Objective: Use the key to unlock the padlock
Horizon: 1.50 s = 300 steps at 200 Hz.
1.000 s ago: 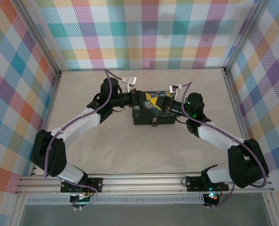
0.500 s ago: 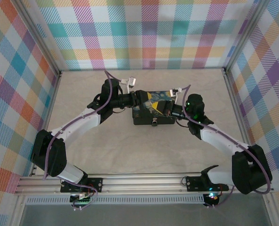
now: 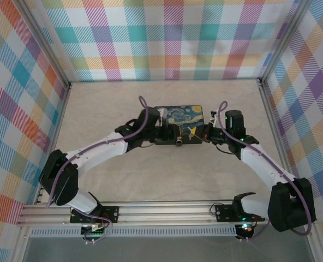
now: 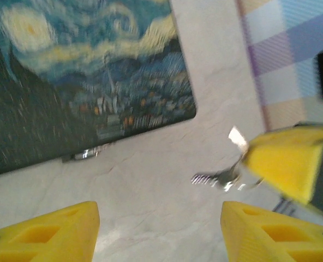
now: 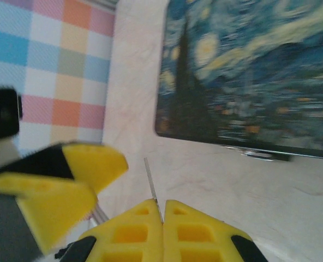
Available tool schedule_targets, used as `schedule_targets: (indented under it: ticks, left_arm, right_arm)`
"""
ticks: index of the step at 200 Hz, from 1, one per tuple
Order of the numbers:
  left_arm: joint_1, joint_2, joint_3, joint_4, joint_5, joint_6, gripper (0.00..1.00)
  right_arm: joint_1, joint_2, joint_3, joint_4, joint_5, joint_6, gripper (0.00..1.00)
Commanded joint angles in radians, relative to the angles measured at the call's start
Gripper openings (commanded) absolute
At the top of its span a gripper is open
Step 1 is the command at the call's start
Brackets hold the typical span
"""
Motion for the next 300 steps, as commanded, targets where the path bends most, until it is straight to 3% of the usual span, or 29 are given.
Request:
schedule_targets:
  ticks: [1, 49, 98, 160, 225, 260, 300]
  left_arm:
    - [-0.088, 0.079, 0.022, -0.083, -0.225, 0.024, 0.6]
    - [-0.187, 0.238, 0.107, -0.143, -0.447, -0.025, 0.61]
    - [-0.206, 0.363, 0.141, -0.045, -0.526, -0.063, 0.61]
    - [-0.206, 0.493, 0.237, -0.043, -0.605, -0.08, 0.55]
    - [-0.206, 0.568, 0.333, -0.168, -0.685, -0.09, 0.38]
    - [-0.206, 0.599, 0.363, -0.211, -0.718, -0.111, 0.35]
    - [-0.206, 0.588, 0.394, -0.29, -0.705, -0.114, 0.19]
  right_arm:
    - [-0.054, -0.038, 0.034, -0.153, 0.01, -0.094, 0.0]
    - [-0.088, -0.053, 0.047, -0.192, 0.015, -0.108, 0.01]
    - [-0.115, -0.056, 0.044, -0.193, 0.009, -0.111, 0.01]
    - [-0.146, -0.059, 0.034, -0.177, -0.032, -0.105, 0.02]
    - [-0.149, -0.091, 0.026, -0.175, -0.066, -0.104, 0.02]
    - [-0.149, -0.096, 0.026, -0.176, -0.078, -0.103, 0.03]
    - [-0.15, -0.098, 0.022, -0.199, -0.074, -0.119, 0.03]
